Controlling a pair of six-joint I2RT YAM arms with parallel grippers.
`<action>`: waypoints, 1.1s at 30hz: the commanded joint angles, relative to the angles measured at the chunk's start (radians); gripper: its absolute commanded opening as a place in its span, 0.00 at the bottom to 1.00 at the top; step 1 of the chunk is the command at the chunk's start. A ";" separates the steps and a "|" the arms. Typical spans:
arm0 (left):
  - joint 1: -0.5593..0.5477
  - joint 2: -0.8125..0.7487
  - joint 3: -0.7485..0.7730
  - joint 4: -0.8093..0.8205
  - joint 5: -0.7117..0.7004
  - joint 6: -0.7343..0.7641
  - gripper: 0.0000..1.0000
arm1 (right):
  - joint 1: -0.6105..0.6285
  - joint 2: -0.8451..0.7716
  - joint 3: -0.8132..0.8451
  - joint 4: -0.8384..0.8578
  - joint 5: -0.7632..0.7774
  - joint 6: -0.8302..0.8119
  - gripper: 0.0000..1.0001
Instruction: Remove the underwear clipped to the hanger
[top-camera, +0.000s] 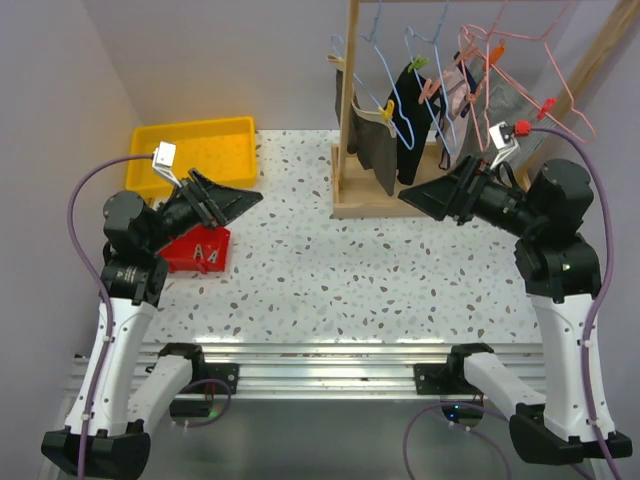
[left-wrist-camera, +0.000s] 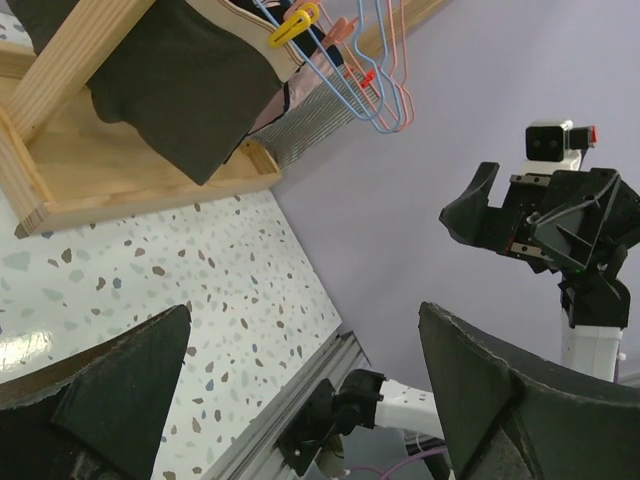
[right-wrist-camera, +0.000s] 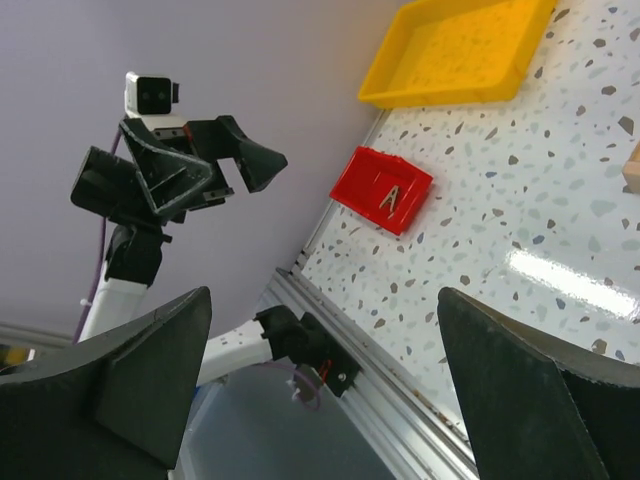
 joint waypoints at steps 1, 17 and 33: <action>-0.003 -0.046 -0.020 0.078 0.015 -0.004 1.00 | -0.001 0.034 0.041 0.013 -0.037 0.006 0.99; -0.003 -0.115 0.047 -0.077 -0.017 0.060 1.00 | 0.140 0.451 0.661 -0.442 0.617 -0.572 0.97; -0.003 -0.146 0.027 -0.135 -0.034 0.083 1.00 | 0.195 0.666 0.718 -0.354 0.756 -0.684 0.78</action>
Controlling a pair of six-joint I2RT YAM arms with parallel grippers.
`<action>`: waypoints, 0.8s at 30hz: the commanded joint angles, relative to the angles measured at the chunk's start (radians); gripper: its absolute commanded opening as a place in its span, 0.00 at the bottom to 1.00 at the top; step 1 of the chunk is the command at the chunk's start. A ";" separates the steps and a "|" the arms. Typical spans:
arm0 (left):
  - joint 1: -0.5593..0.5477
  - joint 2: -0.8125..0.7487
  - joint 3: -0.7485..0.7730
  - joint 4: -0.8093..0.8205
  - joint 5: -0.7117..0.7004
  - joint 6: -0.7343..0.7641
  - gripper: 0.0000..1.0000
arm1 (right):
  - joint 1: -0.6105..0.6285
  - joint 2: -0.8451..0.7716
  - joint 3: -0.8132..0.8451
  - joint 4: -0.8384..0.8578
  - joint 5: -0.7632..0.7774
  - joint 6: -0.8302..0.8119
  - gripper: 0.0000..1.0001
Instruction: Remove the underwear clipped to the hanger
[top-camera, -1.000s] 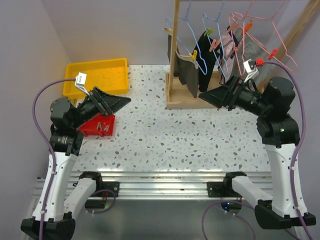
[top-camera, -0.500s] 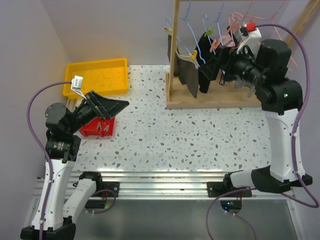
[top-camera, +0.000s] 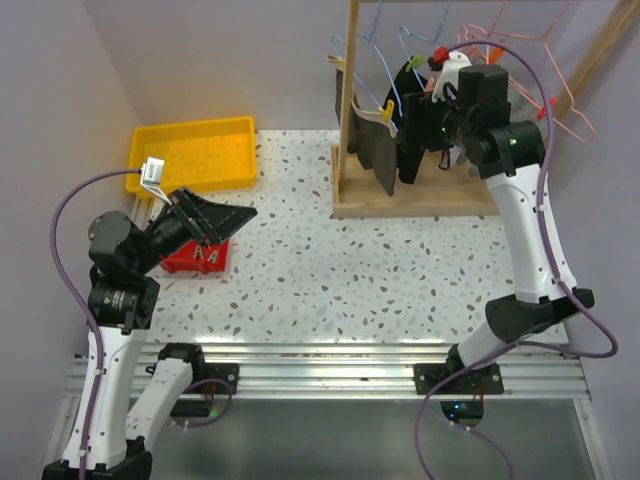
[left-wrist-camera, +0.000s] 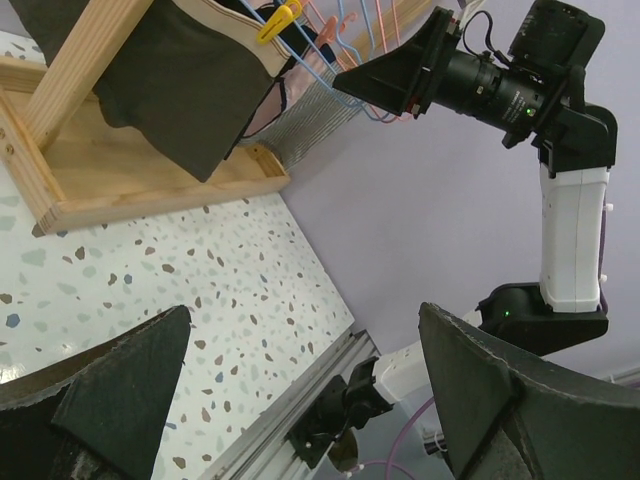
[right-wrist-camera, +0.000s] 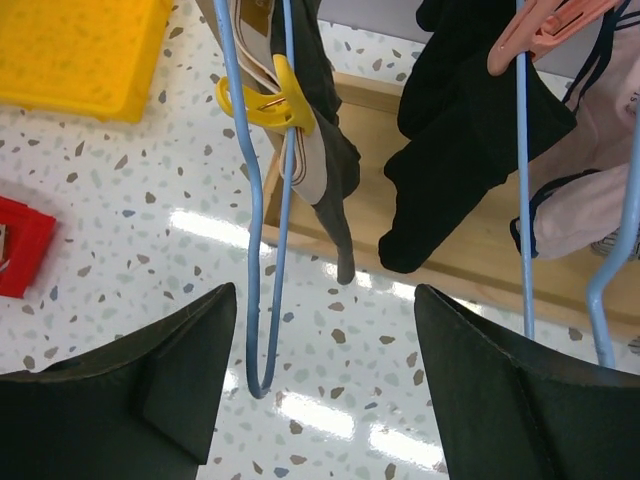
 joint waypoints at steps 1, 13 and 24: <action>-0.004 -0.012 0.012 -0.009 -0.003 0.026 1.00 | 0.014 0.012 0.030 0.040 0.025 -0.029 0.75; -0.004 -0.012 -0.020 0.011 0.005 0.018 1.00 | 0.093 0.083 0.062 0.017 0.069 -0.056 0.45; -0.004 -0.026 -0.037 0.006 0.003 0.021 1.00 | 0.094 0.063 0.116 0.051 0.186 -0.027 0.00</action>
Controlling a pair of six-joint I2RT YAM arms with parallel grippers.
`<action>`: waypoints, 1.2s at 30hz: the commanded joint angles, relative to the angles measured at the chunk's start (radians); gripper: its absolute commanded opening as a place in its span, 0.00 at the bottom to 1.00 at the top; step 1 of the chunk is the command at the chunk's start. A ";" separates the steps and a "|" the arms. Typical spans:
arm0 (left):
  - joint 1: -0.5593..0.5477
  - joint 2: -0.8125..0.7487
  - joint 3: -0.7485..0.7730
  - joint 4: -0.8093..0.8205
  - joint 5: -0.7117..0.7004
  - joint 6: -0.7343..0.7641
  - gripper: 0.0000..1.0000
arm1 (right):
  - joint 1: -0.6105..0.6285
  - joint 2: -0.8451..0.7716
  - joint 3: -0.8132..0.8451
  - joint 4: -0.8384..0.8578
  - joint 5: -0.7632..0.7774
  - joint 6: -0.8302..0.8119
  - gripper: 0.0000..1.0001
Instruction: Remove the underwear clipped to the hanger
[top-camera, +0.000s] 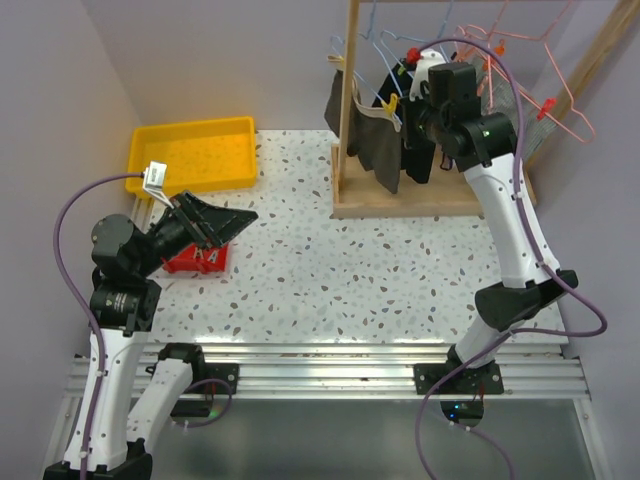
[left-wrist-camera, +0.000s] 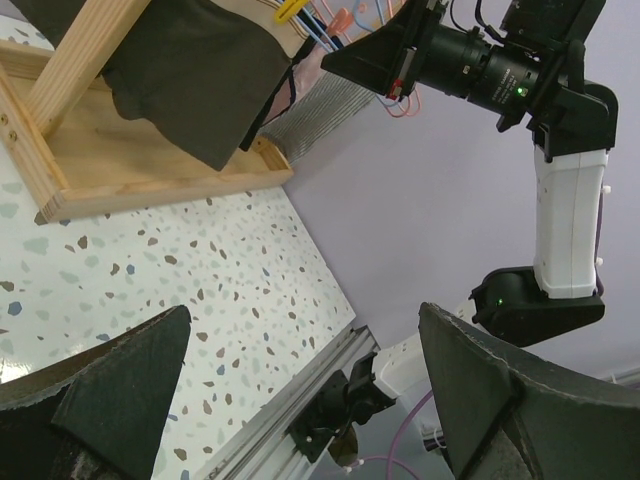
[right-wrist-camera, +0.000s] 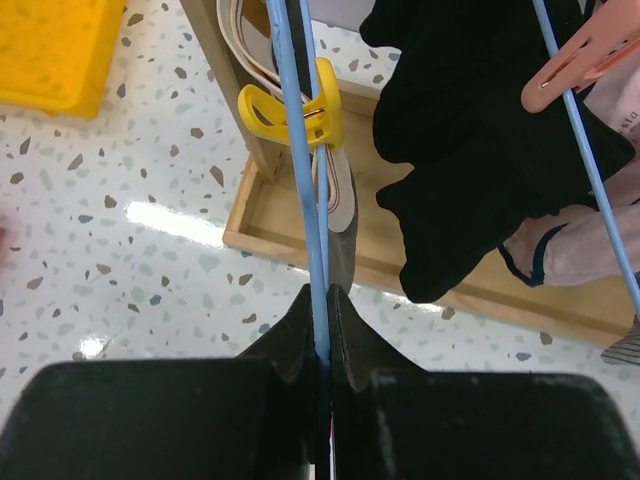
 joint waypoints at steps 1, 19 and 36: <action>-0.003 -0.007 -0.007 0.013 0.006 0.022 1.00 | 0.003 -0.039 0.052 0.065 0.046 0.020 0.00; -0.003 0.016 -0.012 0.022 -0.006 0.027 1.00 | 0.000 -0.243 -0.160 0.251 0.069 0.183 0.00; -0.002 0.096 0.006 0.079 -0.007 0.019 1.00 | 0.002 -0.642 -0.462 0.087 0.049 0.171 0.00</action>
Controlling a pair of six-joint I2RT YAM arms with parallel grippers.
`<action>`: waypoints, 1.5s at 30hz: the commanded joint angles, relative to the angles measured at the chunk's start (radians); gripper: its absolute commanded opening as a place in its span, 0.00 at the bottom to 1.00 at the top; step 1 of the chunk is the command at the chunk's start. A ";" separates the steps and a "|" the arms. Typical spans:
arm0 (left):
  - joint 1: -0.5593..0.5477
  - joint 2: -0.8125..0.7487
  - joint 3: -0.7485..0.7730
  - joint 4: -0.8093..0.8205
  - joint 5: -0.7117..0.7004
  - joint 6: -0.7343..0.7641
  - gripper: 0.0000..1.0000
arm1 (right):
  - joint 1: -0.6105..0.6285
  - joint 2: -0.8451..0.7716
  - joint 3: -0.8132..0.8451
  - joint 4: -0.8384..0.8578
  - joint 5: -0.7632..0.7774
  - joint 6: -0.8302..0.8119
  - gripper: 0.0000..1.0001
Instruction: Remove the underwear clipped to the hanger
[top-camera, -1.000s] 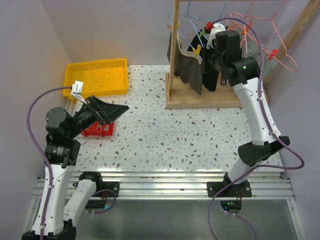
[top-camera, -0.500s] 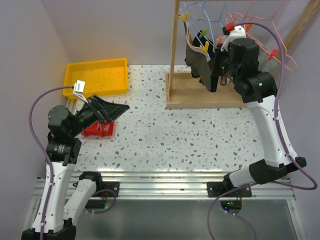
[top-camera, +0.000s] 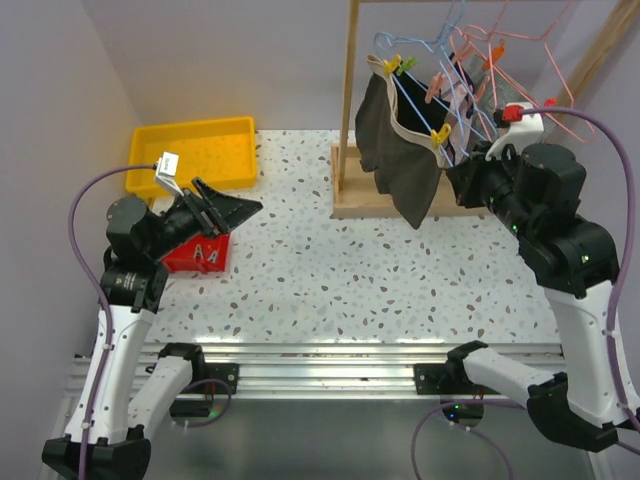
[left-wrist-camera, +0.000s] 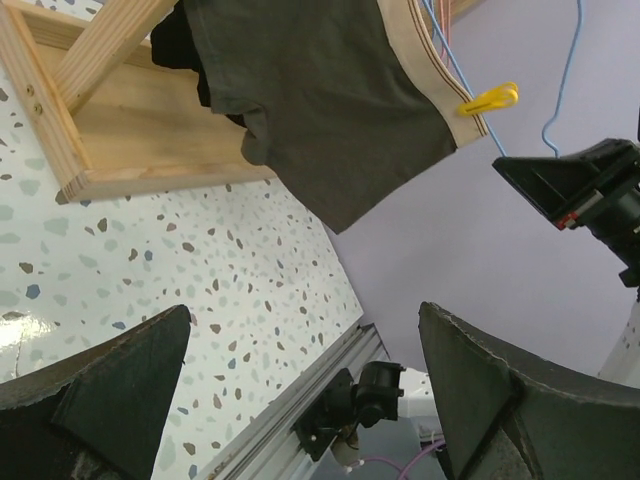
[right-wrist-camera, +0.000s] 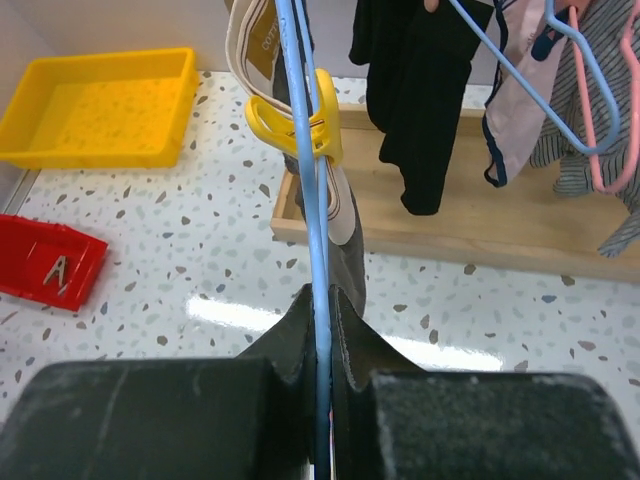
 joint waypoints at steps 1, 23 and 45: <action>-0.002 0.006 0.016 0.059 -0.004 0.012 1.00 | 0.000 -0.050 -0.019 -0.020 0.008 0.001 0.00; -0.093 0.110 -0.249 0.092 -0.133 -0.107 1.00 | 0.001 -0.501 -0.909 0.156 -0.377 0.276 0.00; -0.399 0.605 -0.222 0.334 -0.297 -0.339 0.94 | 0.012 -0.503 -1.085 0.248 -0.443 0.273 0.00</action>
